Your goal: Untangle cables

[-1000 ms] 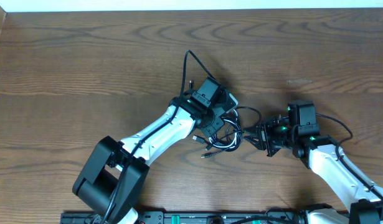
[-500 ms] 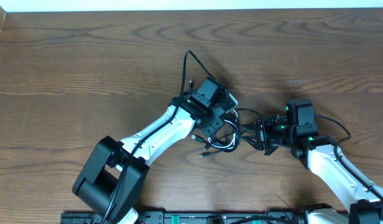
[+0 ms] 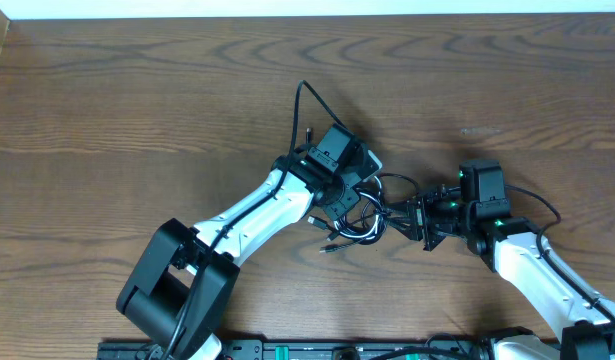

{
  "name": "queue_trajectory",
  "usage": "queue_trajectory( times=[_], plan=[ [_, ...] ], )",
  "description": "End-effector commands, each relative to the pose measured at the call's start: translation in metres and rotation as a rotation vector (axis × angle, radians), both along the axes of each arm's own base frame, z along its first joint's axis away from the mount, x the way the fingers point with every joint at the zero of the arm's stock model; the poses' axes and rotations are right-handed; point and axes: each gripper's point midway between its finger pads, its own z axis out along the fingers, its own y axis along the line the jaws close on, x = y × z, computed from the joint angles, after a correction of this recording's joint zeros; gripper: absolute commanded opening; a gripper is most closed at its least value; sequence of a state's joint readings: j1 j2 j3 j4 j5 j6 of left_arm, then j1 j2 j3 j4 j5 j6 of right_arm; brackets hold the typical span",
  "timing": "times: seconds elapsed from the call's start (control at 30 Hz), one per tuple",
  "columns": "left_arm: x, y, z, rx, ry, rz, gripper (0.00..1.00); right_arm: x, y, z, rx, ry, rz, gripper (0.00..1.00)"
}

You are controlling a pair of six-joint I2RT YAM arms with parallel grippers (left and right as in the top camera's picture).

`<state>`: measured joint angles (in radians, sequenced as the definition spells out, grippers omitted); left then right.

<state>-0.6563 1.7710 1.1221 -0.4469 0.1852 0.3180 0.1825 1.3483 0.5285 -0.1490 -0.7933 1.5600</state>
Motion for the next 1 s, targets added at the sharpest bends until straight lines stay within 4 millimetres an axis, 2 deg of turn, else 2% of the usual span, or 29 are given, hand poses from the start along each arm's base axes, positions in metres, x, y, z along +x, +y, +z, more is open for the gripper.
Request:
queue_trajectory(
  times=[0.0,0.17,0.63,0.8,0.97],
  plan=[
    [-0.002,0.000,0.006,-0.015,-0.001,-0.002,0.07,0.002,0.002,0.003,0.003,-0.011,0.011,0.21],
    [-0.002,0.000,0.006,-0.015,-0.001,-0.002,0.08,0.007,-0.004,-0.006,-0.065,-0.014,-0.030,0.21],
    [-0.002,0.000,0.006,-0.015,-0.001,-0.002,0.08,0.010,-0.006,-0.014,-0.128,0.006,-0.081,0.22],
    [-0.002,0.000,0.006,-0.015,-0.001,-0.002,0.08,0.012,-0.009,-0.017,-0.154,0.006,-0.104,0.15],
    [-0.002,0.000,0.006,-0.015,-0.001,-0.002,0.08,0.013,-0.011,-0.019,-0.167,0.003,-0.113,0.14]
  ],
)
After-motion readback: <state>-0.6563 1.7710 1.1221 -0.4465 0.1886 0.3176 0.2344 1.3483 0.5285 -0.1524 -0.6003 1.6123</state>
